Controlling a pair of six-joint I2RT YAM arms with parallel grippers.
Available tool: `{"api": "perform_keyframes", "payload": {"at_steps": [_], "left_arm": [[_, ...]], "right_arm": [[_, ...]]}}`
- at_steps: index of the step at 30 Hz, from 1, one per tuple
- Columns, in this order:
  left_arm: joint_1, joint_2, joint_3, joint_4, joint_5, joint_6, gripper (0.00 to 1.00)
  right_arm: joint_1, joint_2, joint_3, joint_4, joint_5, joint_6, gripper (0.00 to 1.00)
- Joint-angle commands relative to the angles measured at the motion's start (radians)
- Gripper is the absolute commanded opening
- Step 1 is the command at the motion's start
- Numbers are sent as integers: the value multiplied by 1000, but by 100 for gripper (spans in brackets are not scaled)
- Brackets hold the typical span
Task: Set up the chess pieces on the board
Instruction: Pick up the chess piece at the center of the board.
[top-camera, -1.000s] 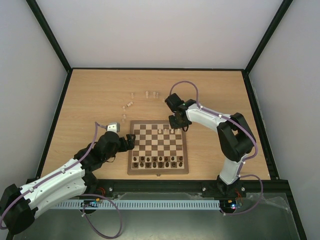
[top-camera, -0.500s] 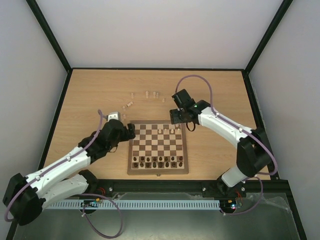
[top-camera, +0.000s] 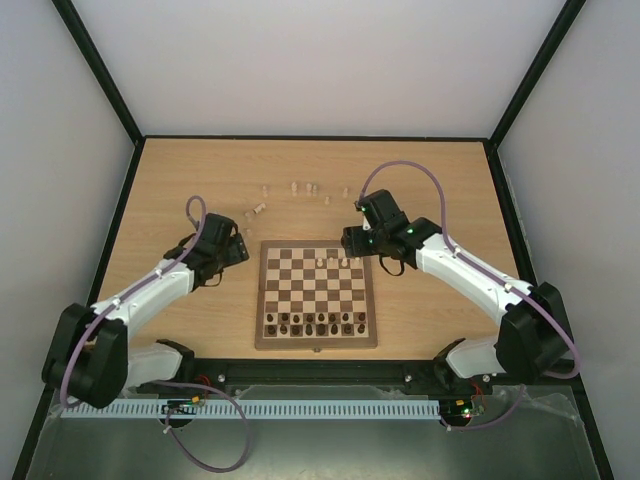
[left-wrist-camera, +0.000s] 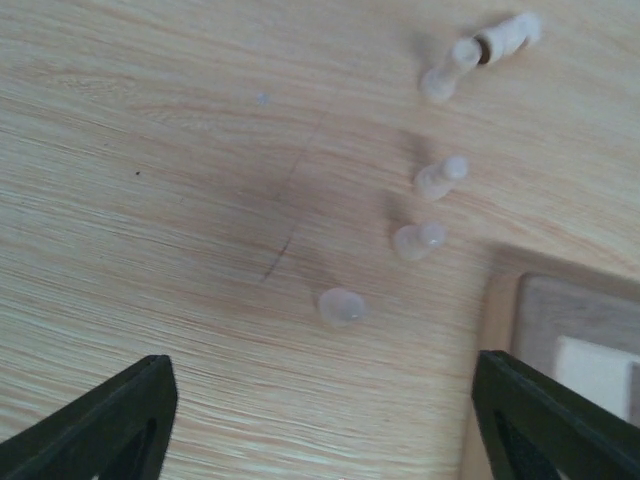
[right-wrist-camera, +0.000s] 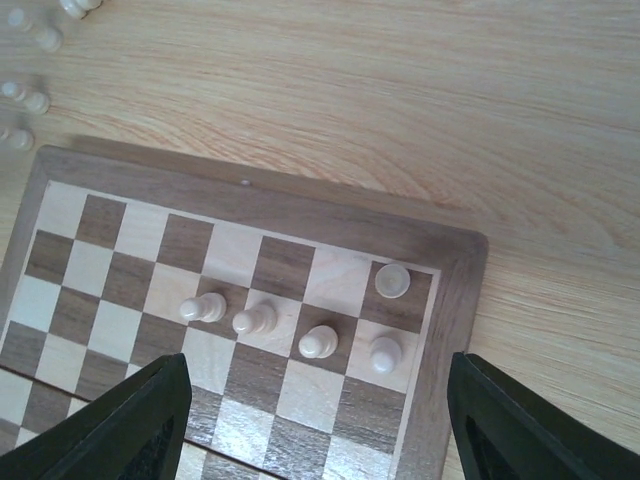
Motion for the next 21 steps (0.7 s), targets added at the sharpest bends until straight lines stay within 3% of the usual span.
{"api": "perform_keyframes", "payload": {"at_steps": [1,7,12,16,21], "left_arm": [[17,64,29,-10,30,23,79],[20,144,70,-20,34,33,58],[20,212,112,-13,28,38,52],[20,261,140,-13,6,46,40],[21,295,144,-9,-17,48,36]], "right_arm": [[5,-28,-19,28,-60,7,70],[5,-32,-32,41,-88,5,69],[5,-37,-37,41,-89,5,69],[5,-40,-40,42,-88,4,69],[5,-35,-45,48,-95,4,68]]}}
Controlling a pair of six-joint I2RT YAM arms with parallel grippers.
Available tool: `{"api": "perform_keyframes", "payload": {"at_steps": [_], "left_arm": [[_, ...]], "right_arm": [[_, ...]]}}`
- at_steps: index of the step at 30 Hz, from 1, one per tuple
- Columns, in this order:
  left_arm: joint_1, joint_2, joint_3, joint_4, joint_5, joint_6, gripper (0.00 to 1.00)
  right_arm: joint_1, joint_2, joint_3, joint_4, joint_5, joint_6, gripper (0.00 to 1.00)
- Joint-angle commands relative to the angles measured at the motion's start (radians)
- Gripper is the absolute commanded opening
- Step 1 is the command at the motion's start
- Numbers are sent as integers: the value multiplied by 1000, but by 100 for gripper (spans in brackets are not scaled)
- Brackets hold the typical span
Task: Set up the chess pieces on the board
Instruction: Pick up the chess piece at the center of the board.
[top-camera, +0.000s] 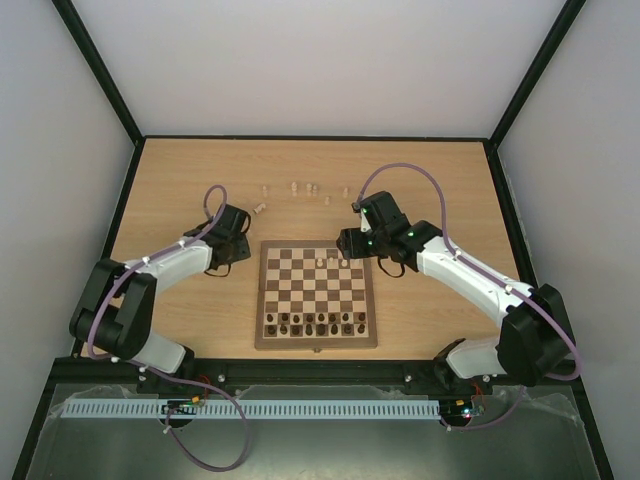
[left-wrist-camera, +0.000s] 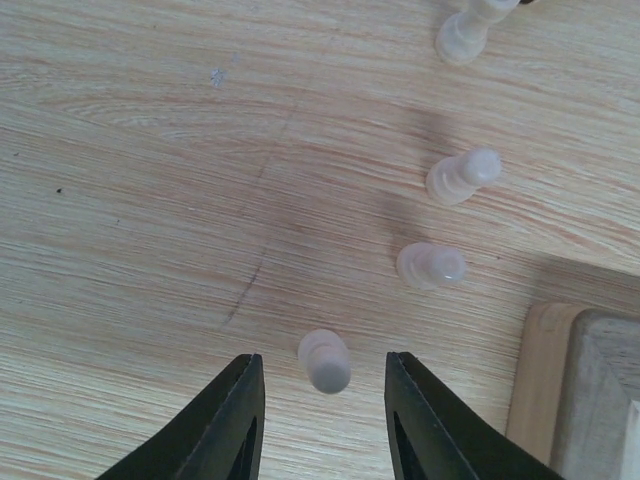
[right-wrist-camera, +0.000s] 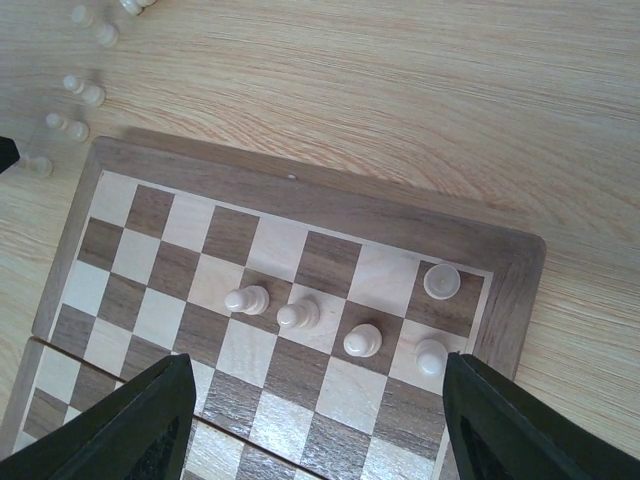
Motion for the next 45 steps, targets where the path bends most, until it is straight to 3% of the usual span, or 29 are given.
{"api": "perform_keyframes", "payload": {"at_steps": [1,6,11,20,35,45], "left_arm": [[6,26,17,-1,-34,8,36],[6,58,24,16,-27,12,26],[6,73,31,23,-24,15,24],[6,74,42,18,-26,18,11],[-12,12,34,-32,-38,12,8],[-202,-99,163,-225,-67,-26,10]], "right_arm": [[5,-20,-16,-2,-18,4,68],[6,-22,-20,3,-26,2,68],[8,-18,-21,3,-32,1,68],[12,-22,-26,9,-32,-1,67],[15,-28,-27,6,-15,-1,66],[17,-53,-25,-6,40,5,66]]}}
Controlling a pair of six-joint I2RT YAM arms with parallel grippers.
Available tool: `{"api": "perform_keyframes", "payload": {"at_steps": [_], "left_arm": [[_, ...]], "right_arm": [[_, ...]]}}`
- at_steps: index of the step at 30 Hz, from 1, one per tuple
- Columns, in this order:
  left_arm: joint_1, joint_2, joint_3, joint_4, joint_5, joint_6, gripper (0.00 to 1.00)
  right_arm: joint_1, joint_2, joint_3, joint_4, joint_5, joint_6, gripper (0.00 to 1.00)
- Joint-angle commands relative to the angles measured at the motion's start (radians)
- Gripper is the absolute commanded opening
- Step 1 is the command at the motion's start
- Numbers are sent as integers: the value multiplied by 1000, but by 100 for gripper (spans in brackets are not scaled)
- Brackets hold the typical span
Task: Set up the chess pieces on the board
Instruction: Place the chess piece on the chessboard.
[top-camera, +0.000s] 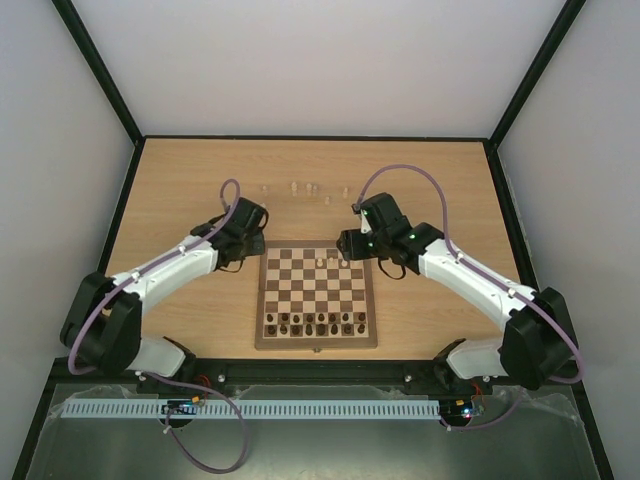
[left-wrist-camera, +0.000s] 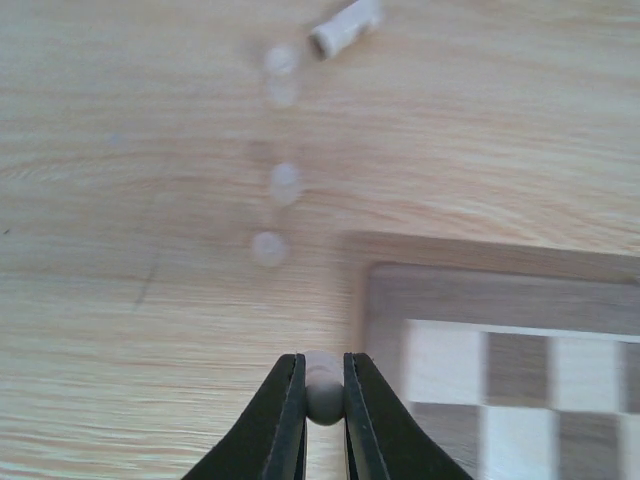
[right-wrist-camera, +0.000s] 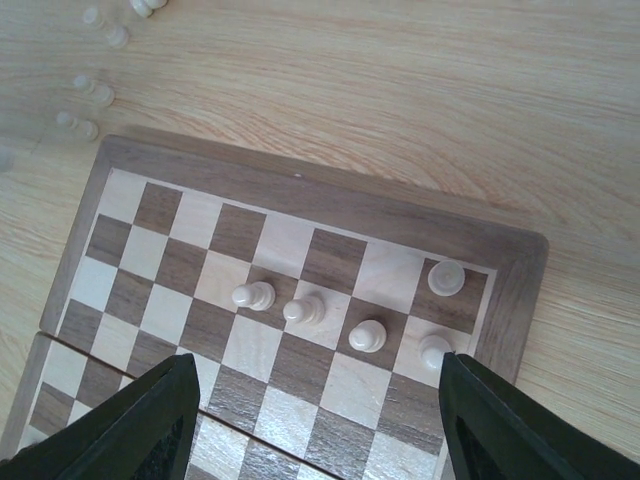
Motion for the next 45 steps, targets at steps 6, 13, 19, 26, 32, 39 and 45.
{"api": "perform_keyframes", "payload": {"at_steps": [6,13,19,26,32,39,45], "left_arm": [[-205,0,146,-133,2,-57,10],[-342,115,241,-125,10,-85,11],[-381,210,285,-94,33,-84,11],[-386,268,296,-54,25,-79,11],[-382,287,292,-13,22,-70,11],[-376,312,287,10,26,-70,12],[-362,317,275,20,25,-70,13]], "right_arm": [[7,-73,-11,-29,144,17,67],[7,-87,-11,-39,204,25,67],[7,-93,-13,-38,213,26,68],[7,-89,-13,-36,210,27,68],[7,-83,-15,-33,203,25,68],[7,-75,-13,-31,197,23,68],[7,-69,-14,-29,188,21,68]]}}
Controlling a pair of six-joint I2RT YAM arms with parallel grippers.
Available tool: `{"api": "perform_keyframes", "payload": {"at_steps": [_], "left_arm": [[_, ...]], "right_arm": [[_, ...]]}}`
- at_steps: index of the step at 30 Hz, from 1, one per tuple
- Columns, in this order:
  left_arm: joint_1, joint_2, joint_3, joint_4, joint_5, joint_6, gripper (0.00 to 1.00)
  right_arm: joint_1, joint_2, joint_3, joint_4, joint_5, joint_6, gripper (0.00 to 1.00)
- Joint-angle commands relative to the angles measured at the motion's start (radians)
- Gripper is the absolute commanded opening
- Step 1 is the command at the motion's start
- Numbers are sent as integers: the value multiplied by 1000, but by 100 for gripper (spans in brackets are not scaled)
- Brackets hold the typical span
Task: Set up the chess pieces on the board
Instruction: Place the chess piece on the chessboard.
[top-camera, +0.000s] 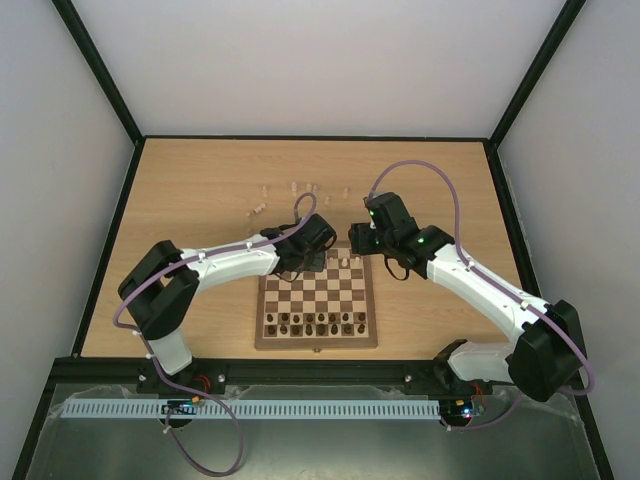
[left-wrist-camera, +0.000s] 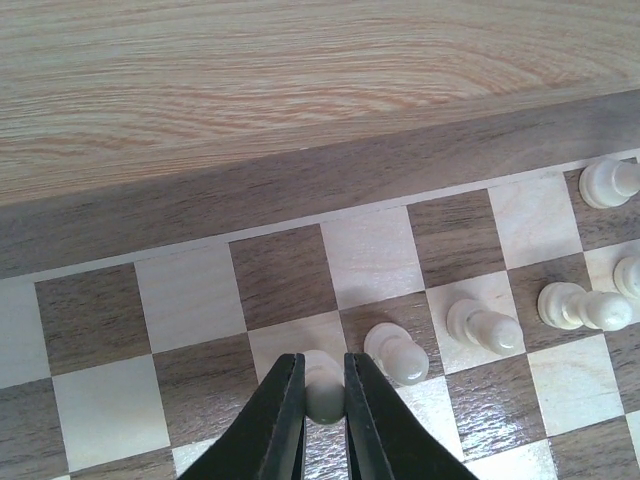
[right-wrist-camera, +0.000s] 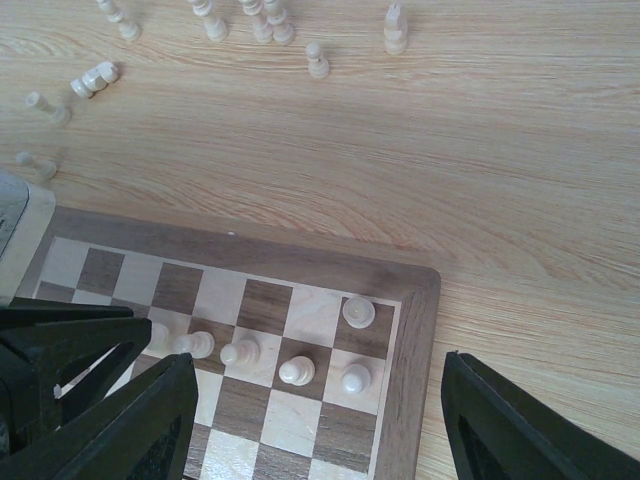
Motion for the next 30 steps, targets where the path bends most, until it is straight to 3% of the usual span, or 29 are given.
{"api": "perform_keyframes", "payload": {"at_steps": [1,25,30], "left_arm": [[15,8,6,18,-8,6,13],[27,42,-11,31,8,4,16],[27,32,-12,18,1,3,24]], "right_arm": [[4,5,-9,-22,-5,2,68],[5,11,-15,-12,-26,-1,68],[4,12,-15,-10,-31,-1,68]]}}
